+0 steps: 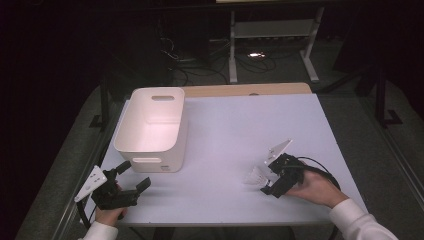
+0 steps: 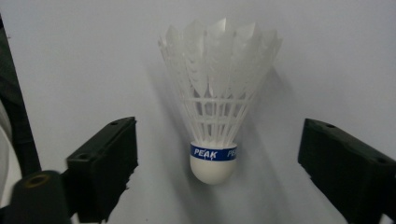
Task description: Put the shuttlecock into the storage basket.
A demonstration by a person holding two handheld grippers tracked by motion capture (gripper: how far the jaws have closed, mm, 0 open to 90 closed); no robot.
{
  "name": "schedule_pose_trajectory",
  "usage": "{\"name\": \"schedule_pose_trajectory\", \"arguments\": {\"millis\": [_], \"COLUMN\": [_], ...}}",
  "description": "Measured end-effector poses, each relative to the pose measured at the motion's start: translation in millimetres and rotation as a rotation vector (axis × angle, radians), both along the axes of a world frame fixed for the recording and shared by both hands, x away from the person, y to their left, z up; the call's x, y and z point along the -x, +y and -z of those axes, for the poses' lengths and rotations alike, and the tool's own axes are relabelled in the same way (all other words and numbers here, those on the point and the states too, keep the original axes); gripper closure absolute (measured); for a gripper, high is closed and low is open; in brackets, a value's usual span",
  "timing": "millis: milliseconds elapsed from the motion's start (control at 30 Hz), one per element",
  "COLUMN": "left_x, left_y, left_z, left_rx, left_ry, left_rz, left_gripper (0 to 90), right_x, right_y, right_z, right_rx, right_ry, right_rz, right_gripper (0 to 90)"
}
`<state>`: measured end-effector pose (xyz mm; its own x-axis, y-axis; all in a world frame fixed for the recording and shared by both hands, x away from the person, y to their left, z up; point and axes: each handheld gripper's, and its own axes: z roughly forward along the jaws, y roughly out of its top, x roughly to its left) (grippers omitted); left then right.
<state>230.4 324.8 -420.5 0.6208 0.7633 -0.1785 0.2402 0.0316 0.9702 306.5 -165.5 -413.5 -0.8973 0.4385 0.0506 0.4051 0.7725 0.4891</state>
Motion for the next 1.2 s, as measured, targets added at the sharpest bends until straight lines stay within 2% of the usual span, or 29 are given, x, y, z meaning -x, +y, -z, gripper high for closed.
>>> {"name": "schedule_pose_trajectory", "arguments": {"millis": [67,200,267,467,800,967,1200], "left_x": [0.0,0.1,-0.1,-0.2,-0.2,-0.2,-0.6], "left_y": [-0.1,-0.4,-0.4,-0.1,-0.3,-0.2,-0.1], "left_z": [0.1,0.1,0.1,0.2,0.3,0.3,0.4], "left_rx": [0.001,0.002,0.000,-0.003,-0.005,-0.004,-0.007], "left_ry": [0.002,0.003,0.004,0.005,0.006,0.006,0.006], "left_rz": [-0.001,0.000,-0.001,-0.002,-0.001,-0.001,-0.001], "left_gripper": [0.0,0.0,0.0,0.0,0.0,0.0,0.0], "right_x": [-1.0,-1.5,-2.0,-3.7,-5.8,-5.2,-5.5], "right_y": [-0.1,-0.5,-1.0,-1.9,0.5,2.5,1.8], "right_z": [2.1,4.5,4.5,4.3,7.1,8.0,7.7], "right_rx": [0.011,0.023,0.028,0.025,0.055,0.062,0.058], "right_ry": [0.016,0.047,0.046,0.067,0.067,0.073,0.086], "right_rz": [0.007,0.008,0.009,0.013,-0.002,-0.008,-0.015], "right_gripper": [14.6,24.3,31.0,41.6,51.7,61.7,63.2]}}
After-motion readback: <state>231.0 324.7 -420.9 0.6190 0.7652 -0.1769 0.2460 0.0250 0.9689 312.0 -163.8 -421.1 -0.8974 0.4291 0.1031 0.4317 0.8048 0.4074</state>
